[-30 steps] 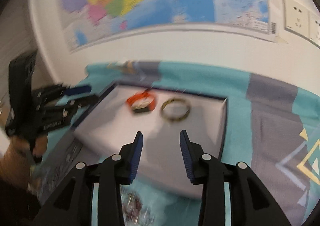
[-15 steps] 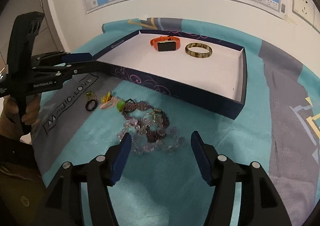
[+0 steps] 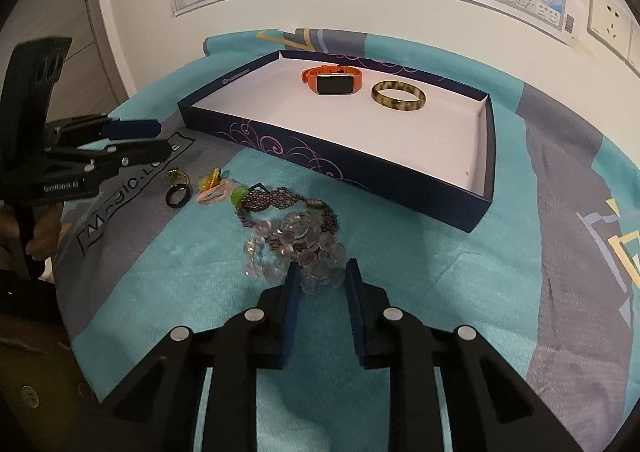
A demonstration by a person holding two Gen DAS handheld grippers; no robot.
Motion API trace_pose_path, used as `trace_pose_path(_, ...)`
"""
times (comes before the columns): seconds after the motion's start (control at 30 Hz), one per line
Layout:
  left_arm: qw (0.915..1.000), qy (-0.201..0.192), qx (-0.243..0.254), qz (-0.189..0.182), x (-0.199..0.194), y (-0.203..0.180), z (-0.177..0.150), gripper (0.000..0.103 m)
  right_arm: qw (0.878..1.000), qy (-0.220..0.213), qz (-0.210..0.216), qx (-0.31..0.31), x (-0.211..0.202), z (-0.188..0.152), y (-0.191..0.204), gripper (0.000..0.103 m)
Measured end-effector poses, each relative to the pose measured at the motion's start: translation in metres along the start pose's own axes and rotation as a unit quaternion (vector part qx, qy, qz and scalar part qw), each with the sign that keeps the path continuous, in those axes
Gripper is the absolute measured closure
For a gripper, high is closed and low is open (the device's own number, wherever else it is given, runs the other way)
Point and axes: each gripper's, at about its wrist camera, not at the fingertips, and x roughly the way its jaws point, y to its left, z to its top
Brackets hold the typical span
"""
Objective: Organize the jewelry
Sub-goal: 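Grasp the black ring with the left tool while the right tool grasps the clear crystal bracelet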
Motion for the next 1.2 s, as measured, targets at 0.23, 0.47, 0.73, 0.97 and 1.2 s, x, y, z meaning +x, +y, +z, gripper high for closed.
trace_pose_path(0.23,0.9998,0.005,0.013,-0.013,-0.005,-0.005,-0.008,0.050,0.999,-0.024,0.020,0.021,-0.013,0.003,-0.005,0.088)
trace_pose_path(0.47,0.9975,0.015,0.043,-0.054,-0.006,-0.026,-0.018,0.051,0.998,-0.045,0.034,0.042,-0.026,0.010,-0.015,0.095)
trace_pose_path(0.73,0.9927,0.045,0.046,-0.102,0.004,-0.038,-0.021,0.063,0.996,-0.064,0.037,0.057,-0.039,0.011,-0.024,0.095)
trace_pose_path(0.97,0.9926,0.054,0.014,-0.108,0.018,-0.028,-0.012,0.064,0.996,-0.055,0.036,0.067,-0.032,0.007,-0.028,0.095)
trace_pose_path(1.2,0.9934,0.055,0.034,-0.095,0.019,-0.036,-0.013,0.064,0.996,-0.043,0.032,0.073,-0.028,0.002,-0.033,0.091)
